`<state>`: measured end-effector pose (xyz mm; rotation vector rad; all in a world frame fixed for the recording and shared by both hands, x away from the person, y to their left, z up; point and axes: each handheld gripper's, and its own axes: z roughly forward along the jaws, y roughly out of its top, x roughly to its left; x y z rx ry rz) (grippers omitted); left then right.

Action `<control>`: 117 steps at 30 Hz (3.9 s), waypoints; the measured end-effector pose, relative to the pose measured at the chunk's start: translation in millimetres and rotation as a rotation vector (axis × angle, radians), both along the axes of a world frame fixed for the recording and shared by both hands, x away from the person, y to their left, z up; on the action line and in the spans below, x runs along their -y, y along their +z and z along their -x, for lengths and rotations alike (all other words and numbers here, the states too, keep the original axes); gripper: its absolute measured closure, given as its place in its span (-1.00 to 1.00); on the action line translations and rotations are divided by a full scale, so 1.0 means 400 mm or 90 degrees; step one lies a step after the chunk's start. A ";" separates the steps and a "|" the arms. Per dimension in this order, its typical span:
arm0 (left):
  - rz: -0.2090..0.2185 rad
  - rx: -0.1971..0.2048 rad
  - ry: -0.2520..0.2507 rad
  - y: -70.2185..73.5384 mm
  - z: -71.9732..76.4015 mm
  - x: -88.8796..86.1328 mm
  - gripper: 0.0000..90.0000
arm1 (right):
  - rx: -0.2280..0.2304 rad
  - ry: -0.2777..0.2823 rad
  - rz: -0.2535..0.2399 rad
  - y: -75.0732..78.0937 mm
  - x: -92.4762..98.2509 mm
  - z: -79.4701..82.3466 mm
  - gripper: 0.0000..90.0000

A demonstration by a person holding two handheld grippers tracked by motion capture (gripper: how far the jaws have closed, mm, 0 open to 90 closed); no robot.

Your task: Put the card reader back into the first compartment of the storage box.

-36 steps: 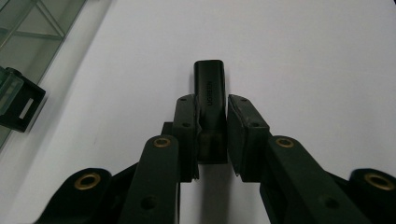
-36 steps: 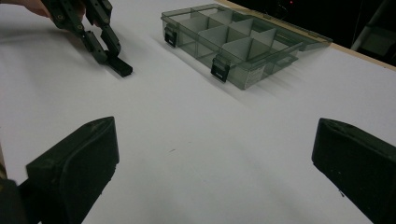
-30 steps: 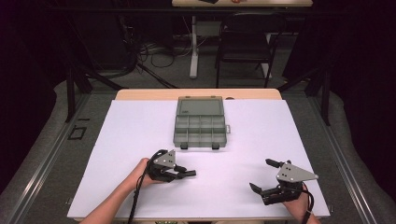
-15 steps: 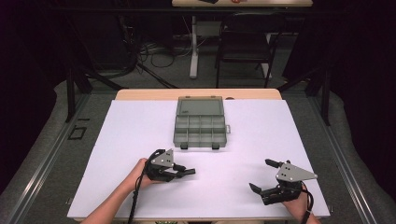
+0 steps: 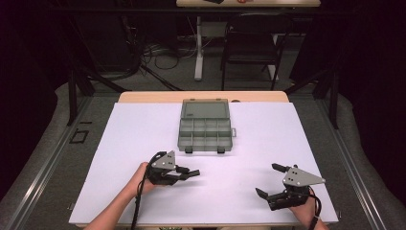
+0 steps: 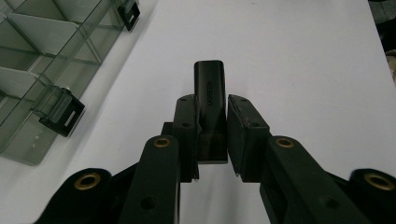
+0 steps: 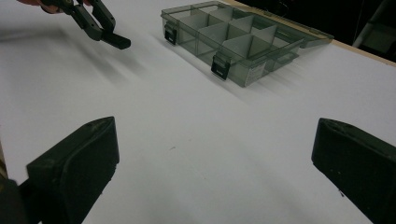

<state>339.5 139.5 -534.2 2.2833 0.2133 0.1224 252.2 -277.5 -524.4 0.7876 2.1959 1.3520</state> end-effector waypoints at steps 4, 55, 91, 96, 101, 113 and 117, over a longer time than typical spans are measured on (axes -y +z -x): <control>0.008 -0.001 0.010 0.003 0.000 -0.002 0.65 | -0.002 -0.001 0.001 -0.001 0.000 -0.001 -0.99; 0.043 0.010 0.124 0.042 -0.026 -0.009 0.65 | -0.006 -0.010 0.005 0.003 0.000 0.002 -0.99; 0.064 0.025 0.197 0.075 -0.082 -0.031 0.65 | -0.018 -0.017 0.014 -0.003 0.000 -0.005 -0.98; 0.069 0.028 0.205 0.079 -0.087 -0.030 0.65 | -0.019 -0.017 0.017 -0.004 0.000 -0.006 -0.98; 0.071 0.034 0.213 0.082 -0.090 -0.028 0.65 | -0.020 -0.019 0.017 -0.005 0.001 -0.006 -0.98; 0.079 0.043 0.238 0.094 -0.101 -0.024 0.65 | -0.015 -0.023 0.020 -0.006 -0.002 -0.005 -0.98; 0.086 0.046 0.253 0.097 -0.102 -0.023 0.65 | -0.015 -0.024 0.022 -0.006 -0.002 -0.006 -0.98</control>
